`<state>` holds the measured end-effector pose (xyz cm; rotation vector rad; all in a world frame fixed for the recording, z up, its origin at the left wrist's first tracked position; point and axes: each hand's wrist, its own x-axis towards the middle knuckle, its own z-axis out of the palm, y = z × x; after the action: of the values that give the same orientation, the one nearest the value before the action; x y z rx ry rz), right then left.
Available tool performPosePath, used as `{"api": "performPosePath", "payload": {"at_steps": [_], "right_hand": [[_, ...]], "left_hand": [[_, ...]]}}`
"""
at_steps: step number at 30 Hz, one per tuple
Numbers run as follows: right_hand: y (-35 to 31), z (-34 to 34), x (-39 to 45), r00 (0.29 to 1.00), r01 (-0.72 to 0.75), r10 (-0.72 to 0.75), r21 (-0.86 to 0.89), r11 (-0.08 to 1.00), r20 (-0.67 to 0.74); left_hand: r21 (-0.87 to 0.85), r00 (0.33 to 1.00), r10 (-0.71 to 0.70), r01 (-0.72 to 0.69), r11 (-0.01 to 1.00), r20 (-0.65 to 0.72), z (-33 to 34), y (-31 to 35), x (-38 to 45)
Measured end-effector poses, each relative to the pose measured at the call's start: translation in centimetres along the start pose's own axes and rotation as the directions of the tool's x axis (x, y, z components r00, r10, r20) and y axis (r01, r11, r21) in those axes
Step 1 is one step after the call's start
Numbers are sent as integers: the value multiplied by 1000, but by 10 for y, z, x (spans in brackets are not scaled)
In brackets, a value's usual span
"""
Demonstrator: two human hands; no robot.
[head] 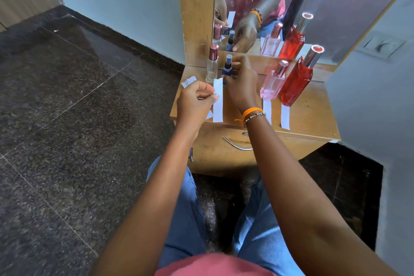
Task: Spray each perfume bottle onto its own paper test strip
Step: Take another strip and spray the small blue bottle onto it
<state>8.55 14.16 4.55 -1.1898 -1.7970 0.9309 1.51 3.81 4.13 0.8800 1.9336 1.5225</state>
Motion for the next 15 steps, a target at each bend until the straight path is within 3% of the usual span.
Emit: {"api": "performPosePath", "payload": {"at_steps": [8,12,15], "right_hand": [[4,-14,-31,989,77,-64,98,992,-132],[1,-32,-49,959,174,-159,44,984,-237],[-4,-42,-58,957,184,-168,45,982,-235]], "left_hand": [[155,994,100,-106,982,45,7,0,2],[303,978,165,-195,933,124,21,4,4],[376,974,165,-212,902,153,33,8,5]]}}
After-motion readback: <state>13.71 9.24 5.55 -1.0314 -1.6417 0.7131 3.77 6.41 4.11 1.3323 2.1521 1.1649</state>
